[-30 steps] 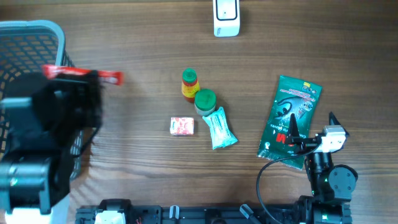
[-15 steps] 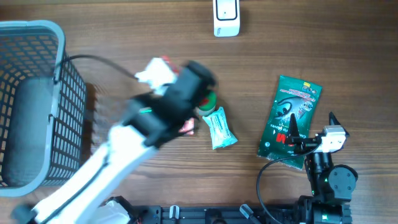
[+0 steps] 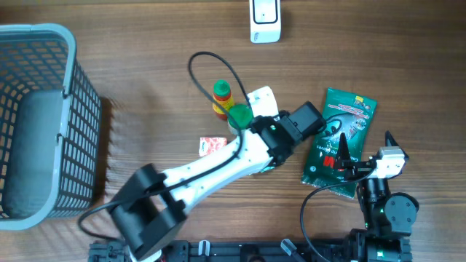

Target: Scan the item barcode

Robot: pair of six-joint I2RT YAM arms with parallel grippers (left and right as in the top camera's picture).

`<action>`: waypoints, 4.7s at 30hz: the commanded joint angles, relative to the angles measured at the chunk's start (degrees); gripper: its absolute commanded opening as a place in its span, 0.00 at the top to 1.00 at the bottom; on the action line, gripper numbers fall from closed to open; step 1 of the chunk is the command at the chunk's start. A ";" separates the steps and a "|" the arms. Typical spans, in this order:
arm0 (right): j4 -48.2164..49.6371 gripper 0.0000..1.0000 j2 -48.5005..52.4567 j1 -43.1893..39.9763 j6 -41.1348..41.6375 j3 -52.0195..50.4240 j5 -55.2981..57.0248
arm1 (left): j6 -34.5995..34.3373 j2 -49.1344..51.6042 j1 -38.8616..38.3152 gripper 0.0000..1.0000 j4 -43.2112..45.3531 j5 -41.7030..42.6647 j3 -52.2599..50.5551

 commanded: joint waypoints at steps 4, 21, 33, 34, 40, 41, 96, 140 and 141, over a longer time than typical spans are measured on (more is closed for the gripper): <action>0.20 0.01 -0.11 0.20 0.42 -0.07 0.55 | 5.99 4.44 -0.22 0.96 2.64 2.67 0.07; 0.20 0.00 -0.11 0.20 0.44 -0.07 0.55 | 24.85 -6.08 -0.04 0.00 13.81 -9.16 5.81; 0.20 0.00 -0.11 0.20 0.44 -0.07 0.55 | 57.46 -18.88 -0.04 0.00 29.51 -20.28 15.26; 0.20 0.00 -0.11 0.20 0.44 -0.07 0.55 | 62.05 -19.54 -0.04 0.00 30.64 -21.20 15.26; 0.20 0.00 -0.11 0.20 0.44 -0.07 0.55 | 80.52 -21.81 0.61 0.00 33.77 -23.87 15.23; 0.20 0.01 -0.11 0.20 0.42 -0.07 0.55 | 80.30 -22.14 0.98 0.00 33.90 -23.89 15.23; 0.22 0.00 -0.11 0.20 0.42 -0.07 0.55 | 32.20 -92.13 62.03 0.00 30.03 2.45 -19.65; -46.53 0.00 44.02 0.42 37.64 56.87 -14.75 | 15.80 -106.92 61.27 0.00 23.06 9.42 -29.42; -48.52 0.00 47.80 0.46 37.68 57.88 -15.15 | 15.80 -106.92 61.27 0.00 22.97 8.83 -29.42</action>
